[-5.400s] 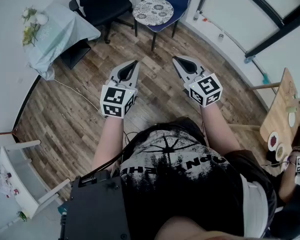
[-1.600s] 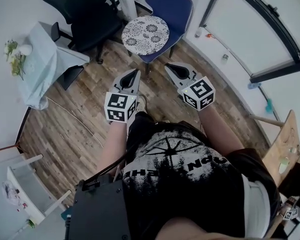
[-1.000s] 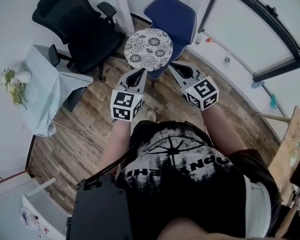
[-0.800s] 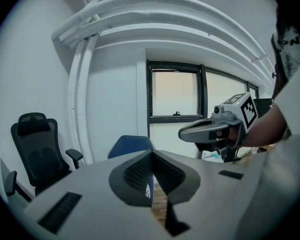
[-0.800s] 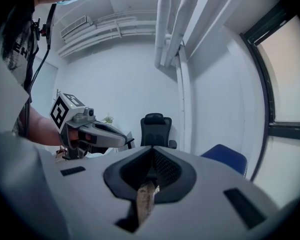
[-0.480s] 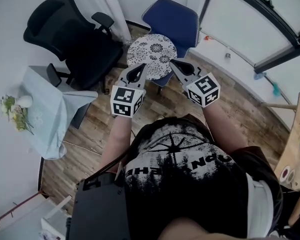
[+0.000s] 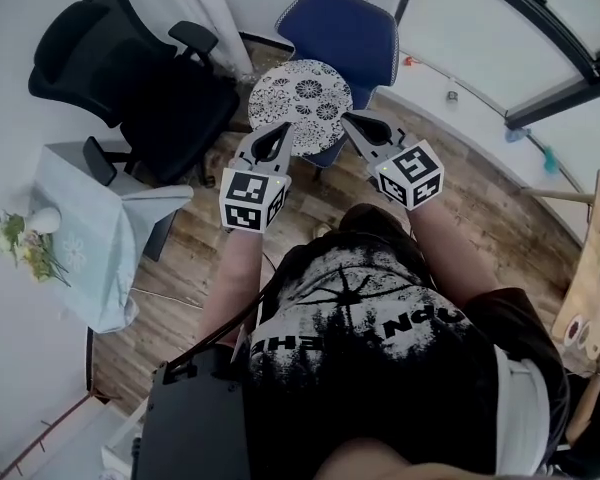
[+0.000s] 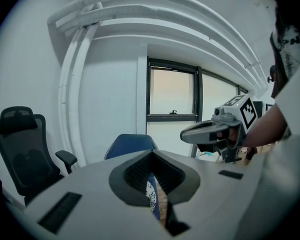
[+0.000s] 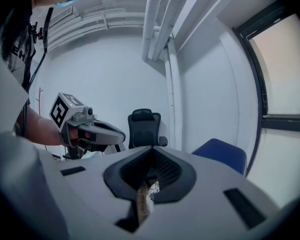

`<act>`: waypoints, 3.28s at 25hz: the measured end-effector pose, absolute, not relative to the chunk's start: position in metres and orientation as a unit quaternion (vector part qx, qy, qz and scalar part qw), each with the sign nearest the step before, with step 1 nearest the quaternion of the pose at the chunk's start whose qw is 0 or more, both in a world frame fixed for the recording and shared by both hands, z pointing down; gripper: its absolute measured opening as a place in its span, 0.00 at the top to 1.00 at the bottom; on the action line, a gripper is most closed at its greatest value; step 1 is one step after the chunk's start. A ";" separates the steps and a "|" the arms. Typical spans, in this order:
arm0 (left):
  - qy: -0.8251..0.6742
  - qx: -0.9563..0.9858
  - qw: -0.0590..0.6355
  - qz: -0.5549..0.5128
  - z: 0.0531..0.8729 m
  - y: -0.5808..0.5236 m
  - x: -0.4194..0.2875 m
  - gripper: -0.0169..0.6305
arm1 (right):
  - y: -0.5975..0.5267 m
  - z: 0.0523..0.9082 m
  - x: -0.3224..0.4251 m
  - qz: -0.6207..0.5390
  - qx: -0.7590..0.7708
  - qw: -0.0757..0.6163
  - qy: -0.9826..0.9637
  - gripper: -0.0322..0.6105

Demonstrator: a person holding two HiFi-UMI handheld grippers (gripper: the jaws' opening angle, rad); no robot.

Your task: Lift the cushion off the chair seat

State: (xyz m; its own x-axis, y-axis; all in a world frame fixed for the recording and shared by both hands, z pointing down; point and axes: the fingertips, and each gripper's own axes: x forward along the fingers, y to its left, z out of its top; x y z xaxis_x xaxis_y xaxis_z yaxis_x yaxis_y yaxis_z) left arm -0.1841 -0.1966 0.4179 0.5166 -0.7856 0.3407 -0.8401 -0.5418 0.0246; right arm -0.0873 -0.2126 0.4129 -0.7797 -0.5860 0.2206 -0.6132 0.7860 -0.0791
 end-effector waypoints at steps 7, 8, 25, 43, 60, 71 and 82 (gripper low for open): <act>-0.468 0.864 0.113 0.150 0.435 -0.223 -0.185 0.95 | -0.241 0.432 -0.083 0.092 0.327 0.102 -0.935 0.92; -0.469 0.863 0.117 0.150 0.438 -0.227 -0.185 0.95 | -0.245 0.435 -0.083 0.097 0.328 0.102 -0.934 0.92; -0.461 0.853 0.187 0.158 0.514 -0.329 -0.163 0.95 | -0.340 0.525 -0.071 0.148 0.285 0.171 -0.931 0.92; -0.426 0.844 0.256 0.201 0.635 -0.395 -0.143 0.95 | -0.415 0.735 -0.045 0.255 0.319 0.302 -0.861 0.71; -0.423 0.828 0.308 0.201 0.741 -0.408 -0.124 0.95 | -0.438 0.907 -0.024 0.359 0.349 0.364 -0.785 0.53; -0.426 0.816 0.329 0.209 0.760 -0.396 -0.132 0.95 | -0.448 0.955 -0.024 0.401 0.357 0.363 -0.762 0.52; -0.419 0.820 0.317 0.227 0.765 -0.400 -0.139 0.95 | -0.448 0.945 -0.039 0.378 0.347 0.360 -0.779 0.89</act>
State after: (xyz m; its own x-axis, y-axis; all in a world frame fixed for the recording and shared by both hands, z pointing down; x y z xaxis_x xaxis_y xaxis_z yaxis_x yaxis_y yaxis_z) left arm -0.1392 -0.4005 0.7647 0.5460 -0.5435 0.6375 -0.8310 -0.4483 0.3295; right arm -0.0388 -0.4483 0.9450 -0.4995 -0.2691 0.8235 -0.8134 0.4728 -0.3389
